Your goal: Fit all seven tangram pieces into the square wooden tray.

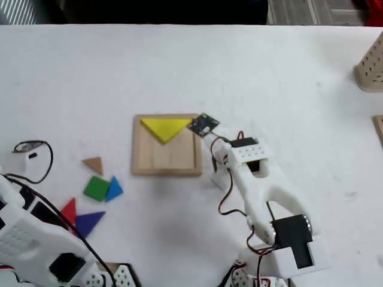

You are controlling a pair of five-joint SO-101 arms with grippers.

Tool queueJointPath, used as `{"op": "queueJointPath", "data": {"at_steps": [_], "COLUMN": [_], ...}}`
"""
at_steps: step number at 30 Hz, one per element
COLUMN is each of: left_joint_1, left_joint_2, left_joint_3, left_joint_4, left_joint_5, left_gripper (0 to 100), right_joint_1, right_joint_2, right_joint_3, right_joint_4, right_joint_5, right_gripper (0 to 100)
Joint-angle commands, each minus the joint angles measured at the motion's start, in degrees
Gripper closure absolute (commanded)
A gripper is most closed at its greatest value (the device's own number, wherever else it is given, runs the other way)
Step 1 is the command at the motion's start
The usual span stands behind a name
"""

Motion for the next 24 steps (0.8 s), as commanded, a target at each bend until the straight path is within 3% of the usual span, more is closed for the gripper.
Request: {"op": "queueJointPath", "data": {"at_steps": [1,17,24], "left_joint_1": [0.9,2.6,2.6], "left_joint_2": [-0.6,-0.7,-8.1], "left_joint_3": [-1.8,-1.9,3.7], "left_joint_4": [1.8,3.4,-3.3], "left_joint_5": [-1.0,-0.3,4.7], "left_gripper": [73,73,73], "right_joint_1": [-0.8,-0.8,-0.8], "right_joint_2": [-1.3,-1.3,-1.3], "right_joint_3": [0.2,0.2,0.2], "right_joint_4": [1.3,1.3,1.3], "right_joint_5": [0.6,0.6,0.6], "right_gripper": [98.0,98.0,98.0]}}
